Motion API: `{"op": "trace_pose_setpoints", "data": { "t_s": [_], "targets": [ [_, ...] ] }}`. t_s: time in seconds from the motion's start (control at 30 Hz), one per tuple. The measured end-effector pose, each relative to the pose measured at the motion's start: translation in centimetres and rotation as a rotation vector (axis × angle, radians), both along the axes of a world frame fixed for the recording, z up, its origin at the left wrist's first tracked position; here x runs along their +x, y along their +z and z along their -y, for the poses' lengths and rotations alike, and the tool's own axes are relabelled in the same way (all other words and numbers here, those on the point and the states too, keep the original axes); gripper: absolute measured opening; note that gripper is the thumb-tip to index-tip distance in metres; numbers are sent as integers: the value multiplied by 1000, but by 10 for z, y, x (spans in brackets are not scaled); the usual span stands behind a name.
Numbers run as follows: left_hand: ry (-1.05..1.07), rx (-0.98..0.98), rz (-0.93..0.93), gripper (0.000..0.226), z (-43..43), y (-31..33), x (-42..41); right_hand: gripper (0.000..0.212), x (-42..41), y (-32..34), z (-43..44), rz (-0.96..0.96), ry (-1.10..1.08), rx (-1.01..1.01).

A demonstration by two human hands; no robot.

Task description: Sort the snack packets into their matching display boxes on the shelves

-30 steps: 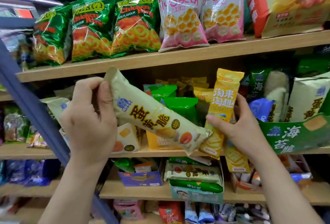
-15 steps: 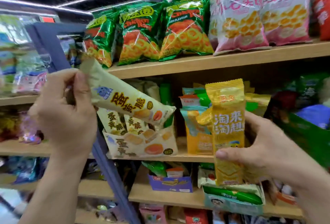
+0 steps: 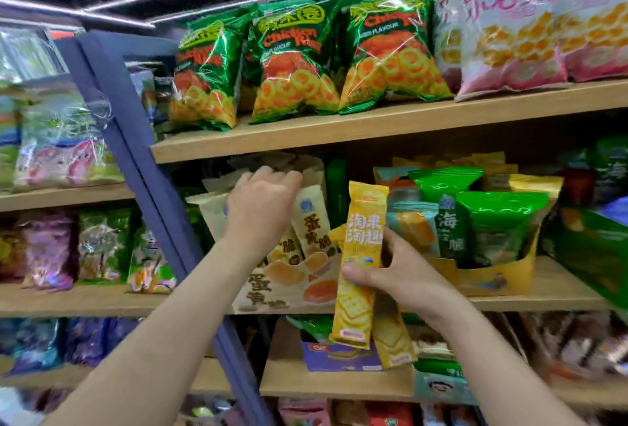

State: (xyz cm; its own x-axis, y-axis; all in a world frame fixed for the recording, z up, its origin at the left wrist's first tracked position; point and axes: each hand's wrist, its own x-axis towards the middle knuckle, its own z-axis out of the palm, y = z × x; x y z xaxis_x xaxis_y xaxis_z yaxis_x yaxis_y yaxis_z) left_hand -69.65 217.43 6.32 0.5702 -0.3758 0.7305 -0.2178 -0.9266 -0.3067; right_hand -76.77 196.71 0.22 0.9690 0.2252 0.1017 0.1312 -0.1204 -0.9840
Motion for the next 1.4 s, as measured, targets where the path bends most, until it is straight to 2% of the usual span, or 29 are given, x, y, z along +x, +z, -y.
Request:
{"op": "trace_pose_setpoints", "data": {
  "t_s": [0.13, 0.27, 0.37, 0.4, 0.43, 0.53, 0.57, 0.63, 0.73, 0.77, 0.9, 1.03, 1.1, 1.17, 1.23, 1.3, 1.4],
  "targets": [
    [71, -28, -10, 20, 3, 3, 8, 40, 0, -4, -7, 5, -29, 56],
    [-30, -104, 12, 27, 5, -2, 12, 46, -3, -2, -11, 57, -59, 109],
    [-88, -141, 33, 14, 6, -8, 7, 47, -7, 0, -14, 92, -81, 121],
    [-146, -227, -7, 19, 9, -9, -1, 49, -9, 2, -15, 108, -100, 110],
    [-225, -381, -123, 28, 13, -9, -16, 51, -11, 3, -15, 137, -124, 81],
    [-478, -977, -766, 68, 29, -13, -62, 51, -17, 8, -18, 283, -191, -25],
    [-525, -1073, -881, 75, 35, -16, -71, 53, -19, 10, -19, 310, -194, -57],
    [-578, -1183, -913, 68, 41, -22, -78, 62, -23, 12, -18, 284, -139, -76],
    [-677, -1367, -920, 46, 45, -21, -80, 89, -26, 13, -5, 152, 4, 18],
    [-708, -1428, -948, 43, 47, -20, -81, 90, -28, 14, 1, 118, 28, 57],
    [-751, -1677, -967, 42, 52, -21, -81, 66, -40, 17, 26, 101, -40, 160],
    [-769, -1605, -1022, 37, 67, -24, -90, 60, -61, 15, 58, 161, -214, 238],
    [-826, -1495, -1074, 37, 83, -28, -100, 71, -73, 15, 73, 227, -326, 311],
    [-916, -1417, -1130, 39, 105, -35, -111, 72, -85, 16, 83, 306, -419, 334],
    [-982, -1377, -1183, 38, 131, -42, -123, 64, -95, 15, 91, 387, -528, 294],
    [-1022, -1326, -1185, 45, 156, -50, -131, 57, -103, 12, 104, 458, -600, 232],
    [-1018, -1214, -1131, 45, 188, -60, -135, 60, -109, 5, 131, 461, -590, 212]
  ]
}}
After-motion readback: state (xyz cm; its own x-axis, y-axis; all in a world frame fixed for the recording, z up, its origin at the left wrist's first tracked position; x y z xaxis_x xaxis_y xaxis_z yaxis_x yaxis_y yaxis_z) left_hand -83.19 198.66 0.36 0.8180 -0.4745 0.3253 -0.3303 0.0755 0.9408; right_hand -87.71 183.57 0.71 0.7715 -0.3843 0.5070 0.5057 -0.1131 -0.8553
